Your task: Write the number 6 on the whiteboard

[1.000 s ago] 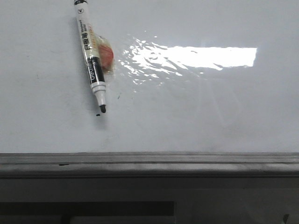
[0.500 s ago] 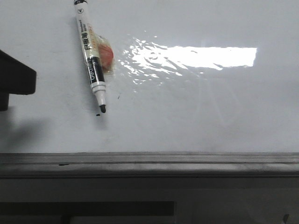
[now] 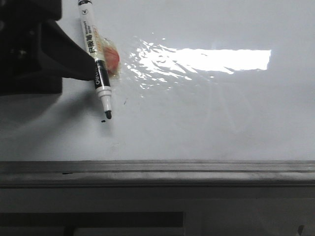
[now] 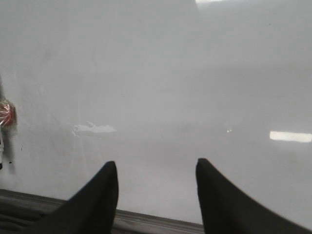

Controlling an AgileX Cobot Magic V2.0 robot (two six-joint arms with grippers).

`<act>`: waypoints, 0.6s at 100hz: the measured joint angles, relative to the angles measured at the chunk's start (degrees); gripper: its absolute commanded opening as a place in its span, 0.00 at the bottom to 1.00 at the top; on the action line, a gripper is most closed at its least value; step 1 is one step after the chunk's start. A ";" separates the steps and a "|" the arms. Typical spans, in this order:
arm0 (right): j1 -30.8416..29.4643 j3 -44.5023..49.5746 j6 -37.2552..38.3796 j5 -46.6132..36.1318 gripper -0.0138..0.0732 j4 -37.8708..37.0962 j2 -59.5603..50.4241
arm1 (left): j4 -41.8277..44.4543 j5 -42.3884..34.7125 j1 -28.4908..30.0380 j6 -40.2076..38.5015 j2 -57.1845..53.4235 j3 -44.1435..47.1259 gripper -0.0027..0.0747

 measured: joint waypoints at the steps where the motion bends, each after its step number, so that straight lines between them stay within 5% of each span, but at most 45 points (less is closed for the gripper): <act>1: 0.00 0.00 0.00 0.00 0.53 0.00 0.00 | 0.00 0.01 0.00 0.00 0.13 -0.13 0.51; 31: 0.00 0.00 0.00 0.00 0.53 0.00 0.00 | -0.43 3.02 -0.14 0.05 4.23 -3.29 0.48; 60: 0.00 0.00 -0.09 0.00 0.53 0.00 0.00 | -5.36 5.53 -0.70 0.28 8.44 -3.87 0.10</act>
